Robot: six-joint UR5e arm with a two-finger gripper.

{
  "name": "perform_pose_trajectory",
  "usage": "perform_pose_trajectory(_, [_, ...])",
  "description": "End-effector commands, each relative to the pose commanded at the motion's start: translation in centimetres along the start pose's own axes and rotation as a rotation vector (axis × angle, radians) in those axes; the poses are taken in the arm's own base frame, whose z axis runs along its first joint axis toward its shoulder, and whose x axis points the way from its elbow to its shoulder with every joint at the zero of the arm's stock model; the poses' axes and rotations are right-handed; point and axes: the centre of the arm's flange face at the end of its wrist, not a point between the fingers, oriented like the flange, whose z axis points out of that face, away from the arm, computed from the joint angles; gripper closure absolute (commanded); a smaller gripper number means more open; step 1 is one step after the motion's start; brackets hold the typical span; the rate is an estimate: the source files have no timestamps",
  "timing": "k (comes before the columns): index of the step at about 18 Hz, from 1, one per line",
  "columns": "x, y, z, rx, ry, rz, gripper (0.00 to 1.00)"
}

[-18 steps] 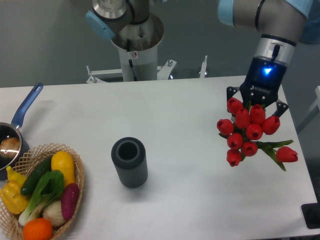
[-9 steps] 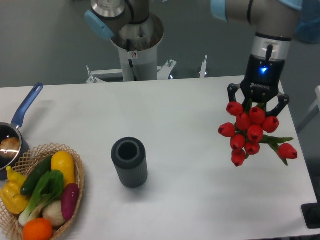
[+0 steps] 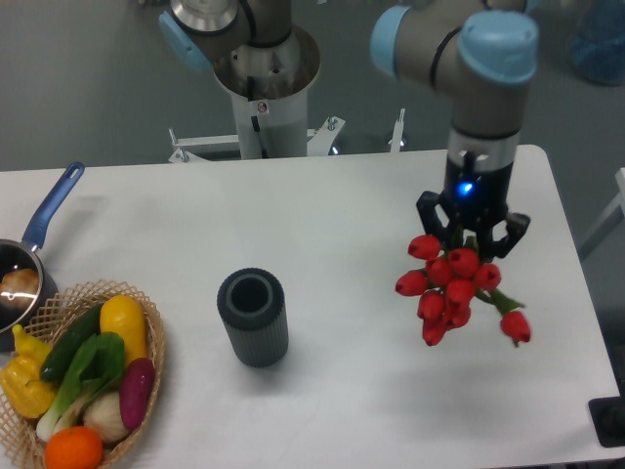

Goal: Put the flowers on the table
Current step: 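Carry the tulips toward the grey vase and lower them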

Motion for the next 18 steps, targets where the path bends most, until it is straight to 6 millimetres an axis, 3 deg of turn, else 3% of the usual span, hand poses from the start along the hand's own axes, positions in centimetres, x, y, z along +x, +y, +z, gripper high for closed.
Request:
perform_pose_trajectory(4, [1.6, 0.2, 2.6, -0.017, 0.055, 0.008, 0.52])
perform_pose_trajectory(6, [2.6, 0.6, 5.1, -0.038, 0.099, 0.004, 0.52])
perform_pose_trajectory(11, [3.0, 0.7, 7.7, -0.054, 0.141, 0.005, 0.53])
perform_pose_trajectory(18, [3.6, 0.2, 9.3, -0.061, 0.167, 0.015, 0.52])
